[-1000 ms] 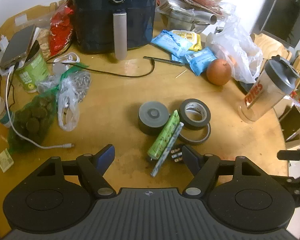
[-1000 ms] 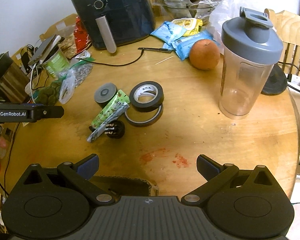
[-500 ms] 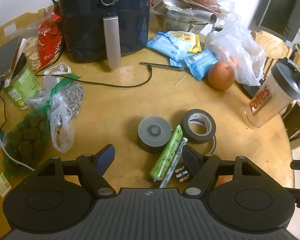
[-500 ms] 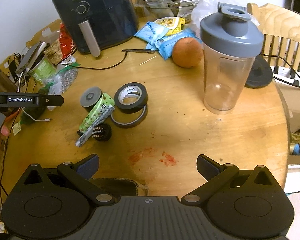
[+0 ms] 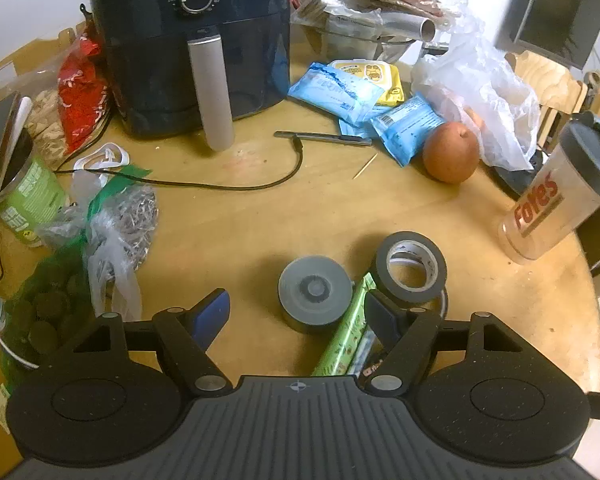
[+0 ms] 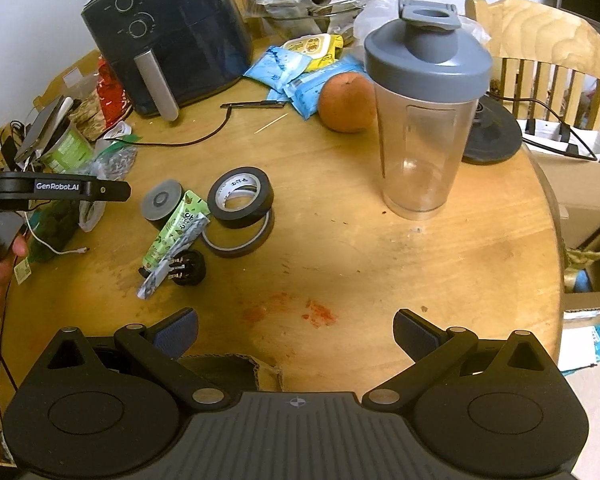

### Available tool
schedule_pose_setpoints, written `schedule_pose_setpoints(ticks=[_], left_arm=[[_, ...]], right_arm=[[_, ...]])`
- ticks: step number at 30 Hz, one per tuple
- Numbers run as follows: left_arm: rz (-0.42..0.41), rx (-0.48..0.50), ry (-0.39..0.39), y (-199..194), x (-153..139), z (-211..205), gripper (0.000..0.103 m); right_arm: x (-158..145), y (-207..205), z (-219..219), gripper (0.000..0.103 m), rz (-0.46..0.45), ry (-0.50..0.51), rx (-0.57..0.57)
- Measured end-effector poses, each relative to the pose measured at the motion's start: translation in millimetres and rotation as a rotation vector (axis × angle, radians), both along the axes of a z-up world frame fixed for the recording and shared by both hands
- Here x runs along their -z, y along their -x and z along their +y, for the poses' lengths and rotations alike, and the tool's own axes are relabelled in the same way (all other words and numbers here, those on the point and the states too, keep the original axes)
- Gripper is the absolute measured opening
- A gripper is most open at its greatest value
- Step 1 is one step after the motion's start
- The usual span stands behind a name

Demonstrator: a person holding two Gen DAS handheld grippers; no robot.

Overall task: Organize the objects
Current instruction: 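Grasp the grey round lid with the left gripper while the right gripper moves toward the black tape roll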

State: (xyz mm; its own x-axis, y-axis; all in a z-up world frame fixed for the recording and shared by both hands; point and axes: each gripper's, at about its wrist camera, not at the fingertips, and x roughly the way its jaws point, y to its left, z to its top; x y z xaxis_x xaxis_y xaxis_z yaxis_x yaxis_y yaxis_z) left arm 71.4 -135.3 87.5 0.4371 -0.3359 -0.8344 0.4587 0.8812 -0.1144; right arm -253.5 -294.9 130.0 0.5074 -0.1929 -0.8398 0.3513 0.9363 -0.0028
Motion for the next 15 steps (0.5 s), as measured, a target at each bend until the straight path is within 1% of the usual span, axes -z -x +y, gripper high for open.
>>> schedule_pose_setpoints(ticks=[8,15], left_arm=[[0.007,0.008,-0.019,-11.9,10.9,-8.7,0.074],[0.021,0.0,-0.028,-23.3,22.8,-15.1,0.074]], right_arm=[[-0.5,8.3,-0.9,0.103,0.0,0.002,0.027],[-3.4,21.5,-7.2,0.103,-0.007,0.001,0.081]])
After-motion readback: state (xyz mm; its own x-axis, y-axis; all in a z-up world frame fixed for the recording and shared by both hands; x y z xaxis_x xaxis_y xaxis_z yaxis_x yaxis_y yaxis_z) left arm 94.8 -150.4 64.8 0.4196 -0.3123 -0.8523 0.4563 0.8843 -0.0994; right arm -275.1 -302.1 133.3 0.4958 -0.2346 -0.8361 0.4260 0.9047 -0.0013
